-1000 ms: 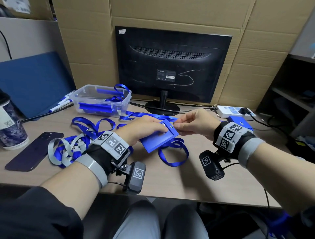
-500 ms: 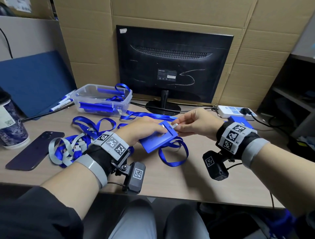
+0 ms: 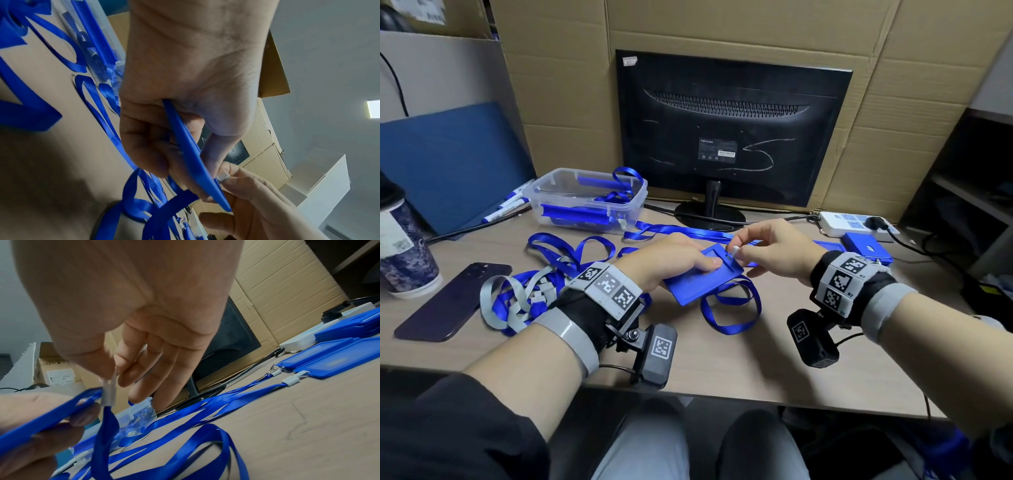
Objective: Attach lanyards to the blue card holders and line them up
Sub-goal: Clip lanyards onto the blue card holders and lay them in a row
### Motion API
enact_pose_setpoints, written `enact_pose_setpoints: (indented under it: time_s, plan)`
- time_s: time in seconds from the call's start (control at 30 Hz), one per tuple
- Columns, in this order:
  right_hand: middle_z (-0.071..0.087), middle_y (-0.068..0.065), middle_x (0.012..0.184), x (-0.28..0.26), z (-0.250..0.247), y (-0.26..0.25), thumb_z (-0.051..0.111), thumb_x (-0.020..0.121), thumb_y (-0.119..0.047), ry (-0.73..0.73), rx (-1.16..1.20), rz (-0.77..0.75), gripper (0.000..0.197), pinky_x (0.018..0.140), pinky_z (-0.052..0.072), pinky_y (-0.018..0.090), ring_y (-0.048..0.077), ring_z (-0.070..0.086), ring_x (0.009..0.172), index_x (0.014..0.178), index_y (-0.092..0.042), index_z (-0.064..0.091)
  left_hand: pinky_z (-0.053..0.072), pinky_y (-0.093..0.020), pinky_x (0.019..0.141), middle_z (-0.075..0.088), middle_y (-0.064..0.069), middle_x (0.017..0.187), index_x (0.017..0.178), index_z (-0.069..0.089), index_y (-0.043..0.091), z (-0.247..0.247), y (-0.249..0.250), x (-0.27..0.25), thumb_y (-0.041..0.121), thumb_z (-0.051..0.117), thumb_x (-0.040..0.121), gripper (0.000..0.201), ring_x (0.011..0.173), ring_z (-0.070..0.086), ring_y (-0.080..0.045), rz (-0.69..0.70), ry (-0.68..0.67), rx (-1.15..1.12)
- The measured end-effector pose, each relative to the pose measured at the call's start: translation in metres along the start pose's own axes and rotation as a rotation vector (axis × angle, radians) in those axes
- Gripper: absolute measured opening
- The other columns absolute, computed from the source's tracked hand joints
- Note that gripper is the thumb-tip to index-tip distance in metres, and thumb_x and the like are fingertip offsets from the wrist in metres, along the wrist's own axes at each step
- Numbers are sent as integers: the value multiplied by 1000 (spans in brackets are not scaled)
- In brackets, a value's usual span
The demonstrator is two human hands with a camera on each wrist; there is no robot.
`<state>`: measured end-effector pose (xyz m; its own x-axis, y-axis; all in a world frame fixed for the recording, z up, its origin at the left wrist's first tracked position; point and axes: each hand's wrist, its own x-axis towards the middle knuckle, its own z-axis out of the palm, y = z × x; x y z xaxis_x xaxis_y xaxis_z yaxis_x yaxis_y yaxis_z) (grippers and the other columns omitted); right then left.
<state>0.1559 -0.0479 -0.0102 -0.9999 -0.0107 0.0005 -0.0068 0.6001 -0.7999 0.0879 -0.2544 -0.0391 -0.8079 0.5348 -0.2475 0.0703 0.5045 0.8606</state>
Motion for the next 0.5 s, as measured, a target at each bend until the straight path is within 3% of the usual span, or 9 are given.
enact_pose_setpoints:
  time_s: [0.1,0.2,0.37,0.43,0.5]
  plan:
    - [76,19,103,0,0,-2,69,93,-10,-9,-5,-7,8,68,61,28,12,70,78,89,-14,75,61,-46,86,80,-9,98,101,80,15,1,1,-1,45,78,72,42,99,76,-32,-18,11,3]
    - [77,15,99,1,1,-3,70,93,-12,-8,-27,-24,8,68,61,27,15,70,80,90,-14,77,61,-49,88,80,-10,100,102,80,17,4,2,-3,43,80,75,37,99,76,-33,-14,9,-64]
    - [79,12,90,0,-3,-8,74,92,-11,77,79,-22,11,79,65,40,29,76,83,100,-12,81,56,-32,59,79,-11,97,111,74,10,7,4,-3,30,79,89,30,77,73,-22,-51,60,-282]
    - [79,15,96,-1,-4,-9,70,95,-9,60,113,-16,18,82,65,42,29,77,90,109,-13,81,55,-29,55,76,-10,91,100,71,11,7,5,-3,27,77,91,19,71,72,-19,-59,94,-320]
    - [78,16,102,-1,-2,-9,67,97,-10,28,130,-13,22,85,64,44,30,76,97,114,-15,80,57,-31,61,72,-12,91,90,66,14,7,7,-3,24,74,91,13,74,70,-22,-52,124,-324]
